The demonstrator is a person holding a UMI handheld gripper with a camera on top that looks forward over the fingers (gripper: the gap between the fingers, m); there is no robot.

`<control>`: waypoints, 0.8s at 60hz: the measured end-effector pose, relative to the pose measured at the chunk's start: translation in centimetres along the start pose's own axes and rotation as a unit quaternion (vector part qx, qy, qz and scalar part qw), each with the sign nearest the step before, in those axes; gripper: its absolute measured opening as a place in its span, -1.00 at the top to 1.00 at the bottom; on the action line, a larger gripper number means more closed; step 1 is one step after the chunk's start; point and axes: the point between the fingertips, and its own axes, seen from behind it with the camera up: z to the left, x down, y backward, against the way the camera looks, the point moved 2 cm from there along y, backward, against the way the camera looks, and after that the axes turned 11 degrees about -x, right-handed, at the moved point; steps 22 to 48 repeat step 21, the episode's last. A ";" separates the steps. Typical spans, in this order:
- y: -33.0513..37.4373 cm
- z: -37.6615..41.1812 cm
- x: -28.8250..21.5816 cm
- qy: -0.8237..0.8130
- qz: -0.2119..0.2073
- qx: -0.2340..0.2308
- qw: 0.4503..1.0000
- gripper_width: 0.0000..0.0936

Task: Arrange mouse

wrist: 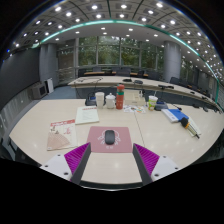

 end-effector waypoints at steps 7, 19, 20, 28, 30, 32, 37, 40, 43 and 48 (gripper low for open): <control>4.3 0.3 1.6 -0.004 -0.004 0.002 1.000 -0.82; 8.1 0.5 3.6 -0.015 -0.006 0.009 1.000 -0.83; 8.3 0.4 3.6 -0.014 -0.007 0.010 1.000 -0.83; 8.5 0.3 3.6 -0.014 -0.008 0.011 1.000 -0.83; 8.5 0.3 3.6 -0.014 -0.008 0.011 1.000 -0.83; 8.5 0.3 3.6 -0.014 -0.008 0.011 1.000 -0.83; 8.5 0.3 3.6 -0.014 -0.008 0.011 1.000 -0.83; 8.5 0.3 3.6 -0.014 -0.008 0.011 1.000 -0.83; 8.5 0.3 3.6 -0.014 -0.008 0.011 1.000 -0.83; 8.5 0.3 3.6 -0.014 -0.008 0.011 1.000 -0.83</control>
